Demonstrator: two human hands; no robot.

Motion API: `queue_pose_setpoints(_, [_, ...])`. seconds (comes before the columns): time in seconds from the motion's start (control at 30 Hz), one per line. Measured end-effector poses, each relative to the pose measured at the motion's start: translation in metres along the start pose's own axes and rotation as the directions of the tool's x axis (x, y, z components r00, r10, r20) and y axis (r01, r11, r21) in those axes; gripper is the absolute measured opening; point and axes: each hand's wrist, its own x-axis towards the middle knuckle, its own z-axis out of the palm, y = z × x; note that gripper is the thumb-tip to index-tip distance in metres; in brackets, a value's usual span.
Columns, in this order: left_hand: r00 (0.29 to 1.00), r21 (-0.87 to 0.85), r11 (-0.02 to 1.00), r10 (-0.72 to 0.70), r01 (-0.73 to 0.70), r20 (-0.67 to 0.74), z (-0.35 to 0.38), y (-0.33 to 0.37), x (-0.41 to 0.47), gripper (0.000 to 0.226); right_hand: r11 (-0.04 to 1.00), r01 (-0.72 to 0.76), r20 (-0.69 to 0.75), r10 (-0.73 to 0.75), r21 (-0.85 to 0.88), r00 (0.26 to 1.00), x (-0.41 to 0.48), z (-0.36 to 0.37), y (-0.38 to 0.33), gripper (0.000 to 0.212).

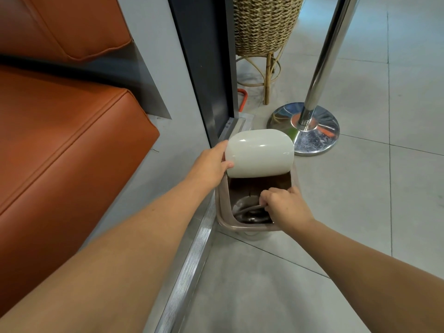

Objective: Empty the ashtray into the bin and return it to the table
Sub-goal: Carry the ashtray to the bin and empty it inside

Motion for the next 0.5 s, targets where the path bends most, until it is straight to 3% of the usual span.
queue_pose_setpoints(0.1, [0.999, -0.049, 0.998, -0.040, 0.039, -0.022, 0.000, 0.003, 0.001, 0.062, 0.955, -0.140, -0.069, 0.163, 0.260, 0.984, 0.005, -0.004, 0.002, 0.017])
queue_pose_setpoints(0.23, [0.998, -0.096, 0.995, -0.033, 0.028, -0.056, 0.001, 0.002, -0.002, 0.067, 0.677, -0.323, 0.025, 0.411, 0.661, 0.912, 0.007, -0.009, 0.002, 0.012])
queue_pose_setpoints(0.33, [0.999, -0.024, 0.999, -0.038, 0.038, 0.003, 0.004, 0.001, -0.003, 0.055, 0.556, -0.364, 0.094, 0.454, 0.747, 0.886, 0.003, -0.010, 0.003, 0.010])
queue_pose_setpoints(0.5, [0.998, 0.069, 0.998, -0.004, -0.001, 0.063, 0.011, 0.003, -0.001, 0.046, 0.283, -0.433, 0.242, 0.521, 0.856, 0.819, 0.000, -0.005, 0.012, 0.025])
